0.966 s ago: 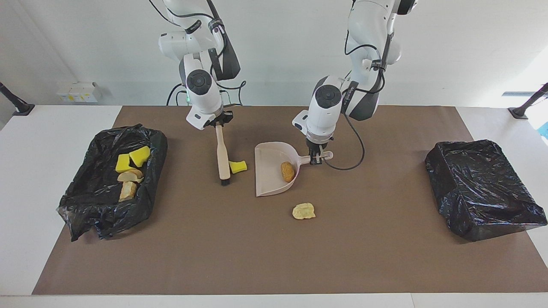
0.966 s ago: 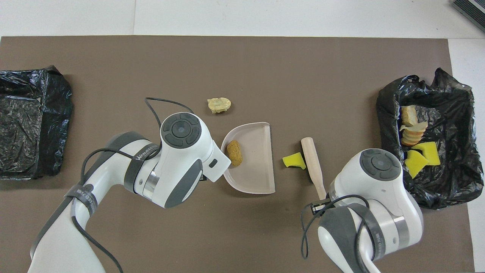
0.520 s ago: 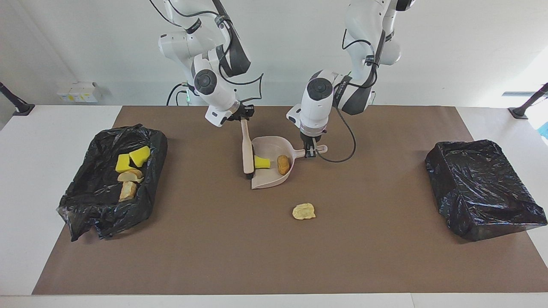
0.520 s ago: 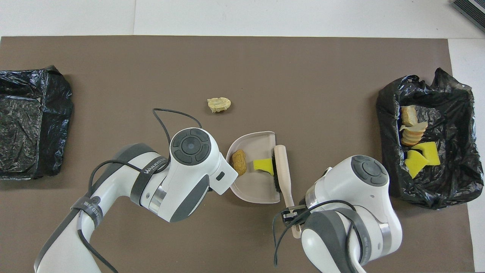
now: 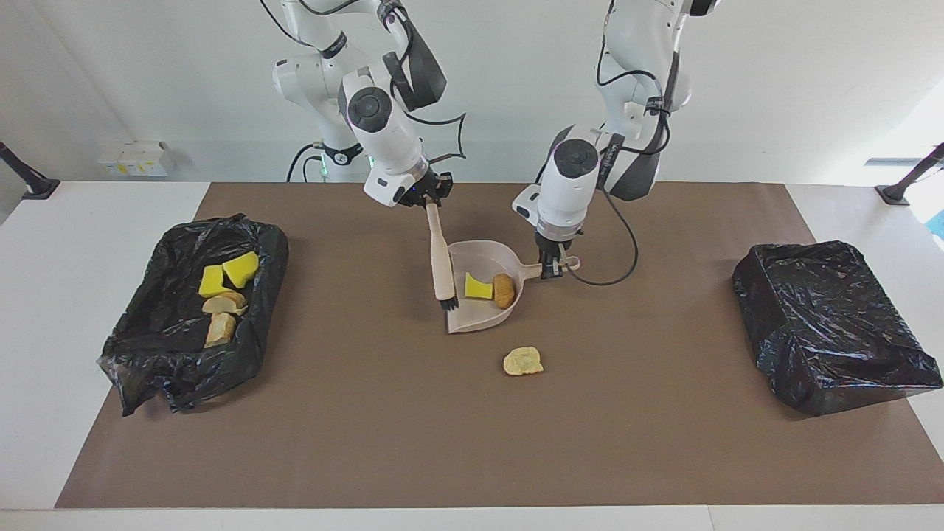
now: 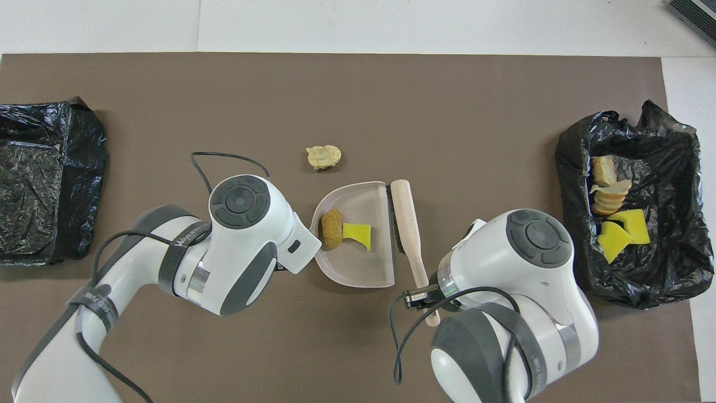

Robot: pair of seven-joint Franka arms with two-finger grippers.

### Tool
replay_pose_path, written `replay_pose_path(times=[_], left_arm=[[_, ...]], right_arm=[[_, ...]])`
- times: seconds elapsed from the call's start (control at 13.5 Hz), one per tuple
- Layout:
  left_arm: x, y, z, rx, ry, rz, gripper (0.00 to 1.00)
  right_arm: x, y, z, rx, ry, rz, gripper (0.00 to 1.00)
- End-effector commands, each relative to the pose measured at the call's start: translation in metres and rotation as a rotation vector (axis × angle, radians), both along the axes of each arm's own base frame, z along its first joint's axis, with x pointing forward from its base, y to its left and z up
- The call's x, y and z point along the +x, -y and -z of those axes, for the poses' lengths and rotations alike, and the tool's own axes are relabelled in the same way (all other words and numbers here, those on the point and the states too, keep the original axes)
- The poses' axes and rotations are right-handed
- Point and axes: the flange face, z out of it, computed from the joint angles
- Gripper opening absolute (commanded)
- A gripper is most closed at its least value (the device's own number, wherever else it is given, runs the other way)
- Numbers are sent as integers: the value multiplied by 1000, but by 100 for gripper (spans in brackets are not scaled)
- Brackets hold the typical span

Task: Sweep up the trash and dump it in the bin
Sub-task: 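Sweep the sponge pieces into the dustpan with the brush in the right gripper, then push the last pieces into the dustpan while the left gripper holds it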

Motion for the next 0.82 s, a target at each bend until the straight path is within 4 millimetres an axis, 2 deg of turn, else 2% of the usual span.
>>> replay_pose_path(times=[0.0, 0.15, 0.22, 0.3, 0.45, 0.59, 0.74], left_arm=[[21, -39, -28, -19, 3, -10, 0], [43, -64, -57, -16, -16, 8, 0], [60, -88, -66, -9, -30, -11, 0], [71, -98, -69, 8, -40, -22, 0], [91, -129, -78, 62, 1, -46, 0], [114, -159, -74, 115, 20, -76, 0], [138, -168, -58, 149, 22, -82, 0]], right_arm=[[29, -18, -10, -86, 58, -87, 0], [56, -11, -15, -102, 73, -80, 0], [71, -8, -17, -98, 68, -70, 0], [83, -14, -19, -103, 58, -81, 0], [110, -24, -14, -111, 59, -73, 0], [113, -48, 11, -126, 26, -83, 0], [119, -83, 30, -230, 3, -139, 0]])
